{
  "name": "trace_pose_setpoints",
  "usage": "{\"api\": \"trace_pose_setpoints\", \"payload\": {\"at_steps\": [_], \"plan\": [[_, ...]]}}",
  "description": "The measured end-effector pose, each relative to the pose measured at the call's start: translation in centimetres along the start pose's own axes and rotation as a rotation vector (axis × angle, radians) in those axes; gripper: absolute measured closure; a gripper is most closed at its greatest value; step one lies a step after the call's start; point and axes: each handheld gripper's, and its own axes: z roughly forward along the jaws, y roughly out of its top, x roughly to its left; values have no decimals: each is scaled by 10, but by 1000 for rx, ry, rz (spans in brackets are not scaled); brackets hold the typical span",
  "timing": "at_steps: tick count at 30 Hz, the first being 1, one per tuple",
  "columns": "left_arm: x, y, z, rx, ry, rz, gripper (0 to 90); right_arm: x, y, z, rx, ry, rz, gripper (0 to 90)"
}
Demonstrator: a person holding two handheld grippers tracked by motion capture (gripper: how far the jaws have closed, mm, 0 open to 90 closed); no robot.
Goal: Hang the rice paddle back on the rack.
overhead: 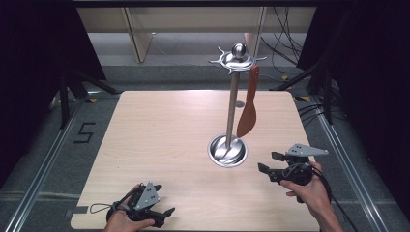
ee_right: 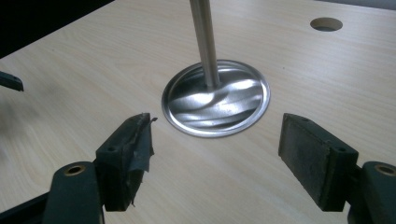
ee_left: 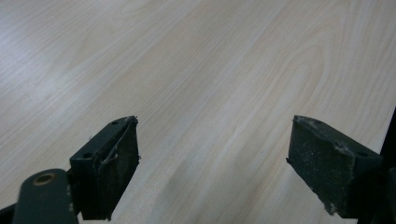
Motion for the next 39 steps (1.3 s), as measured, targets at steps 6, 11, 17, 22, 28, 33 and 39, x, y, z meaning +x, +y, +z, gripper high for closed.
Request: {"api": "trace_pose_setpoints", "payload": {"at_steps": [6,11,17,22,28,33,39], "plan": [[0,-2,0,-7,9,-5,156,1,-2,-1,-5,4,8,268],[0,-1,1,6,0,7,156,3,-6,1,23,18,51,266],[0,-2,1,-16,-2,-2,157,3,-10,2,24,11,18,263],[-1,-2,0,-5,4,0,156,6,-15,2,38,26,46,262],[-2,-2,1,-15,-2,-7,156,9,-17,0,42,27,53,258],[-2,-2,1,-15,-2,-8,157,10,-20,0,47,34,57,257],[-2,-2,-1,-6,0,-1,156,11,-24,1,55,32,49,254]]}}
